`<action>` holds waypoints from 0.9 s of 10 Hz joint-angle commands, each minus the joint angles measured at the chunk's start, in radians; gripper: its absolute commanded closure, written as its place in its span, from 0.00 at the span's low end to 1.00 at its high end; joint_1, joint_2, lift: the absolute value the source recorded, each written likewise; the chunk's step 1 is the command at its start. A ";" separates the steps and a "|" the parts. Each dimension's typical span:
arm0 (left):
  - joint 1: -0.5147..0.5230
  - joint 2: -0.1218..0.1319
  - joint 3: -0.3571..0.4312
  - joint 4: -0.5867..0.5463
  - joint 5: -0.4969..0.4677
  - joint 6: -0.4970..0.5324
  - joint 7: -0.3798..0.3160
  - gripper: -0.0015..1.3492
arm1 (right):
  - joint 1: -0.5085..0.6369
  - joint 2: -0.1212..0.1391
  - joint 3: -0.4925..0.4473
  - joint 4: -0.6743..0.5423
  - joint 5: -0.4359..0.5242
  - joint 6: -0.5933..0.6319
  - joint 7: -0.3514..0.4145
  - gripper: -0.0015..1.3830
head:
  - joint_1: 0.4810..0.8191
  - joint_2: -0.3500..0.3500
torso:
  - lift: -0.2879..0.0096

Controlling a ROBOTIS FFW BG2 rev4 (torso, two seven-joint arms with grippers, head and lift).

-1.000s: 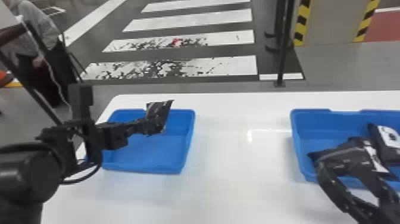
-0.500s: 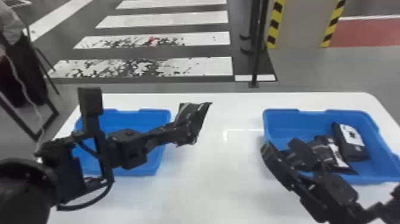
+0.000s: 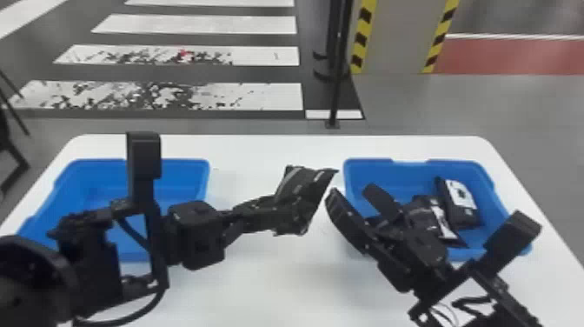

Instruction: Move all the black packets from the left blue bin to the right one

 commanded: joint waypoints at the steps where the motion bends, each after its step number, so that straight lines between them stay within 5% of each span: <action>1: -0.006 0.001 -0.026 0.000 0.007 0.003 0.000 0.90 | -0.018 -0.004 0.012 0.007 0.005 0.000 0.002 0.11 | 0.63 0.46 | 0.35; 3: -0.023 0.002 -0.052 0.015 0.009 0.012 0.000 0.90 | -0.030 -0.004 0.034 0.004 0.011 -0.005 0.008 0.22 | 0.63 0.44 | 0.35; 4: -0.028 0.002 -0.058 0.022 0.013 0.012 0.000 0.90 | -0.035 -0.004 0.039 0.009 0.005 -0.005 0.008 0.40 | 0.63 0.44 | 0.35; 6: -0.033 0.002 -0.064 0.025 0.015 0.012 0.000 0.90 | -0.040 -0.004 0.041 0.029 -0.017 -0.007 0.014 0.92 | 0.63 0.45 | 0.35; 9: -0.033 -0.002 -0.058 0.029 0.019 0.005 0.002 0.90 | -0.038 -0.006 0.057 0.038 -0.043 -0.054 0.026 0.92 | 0.63 0.45 | 0.35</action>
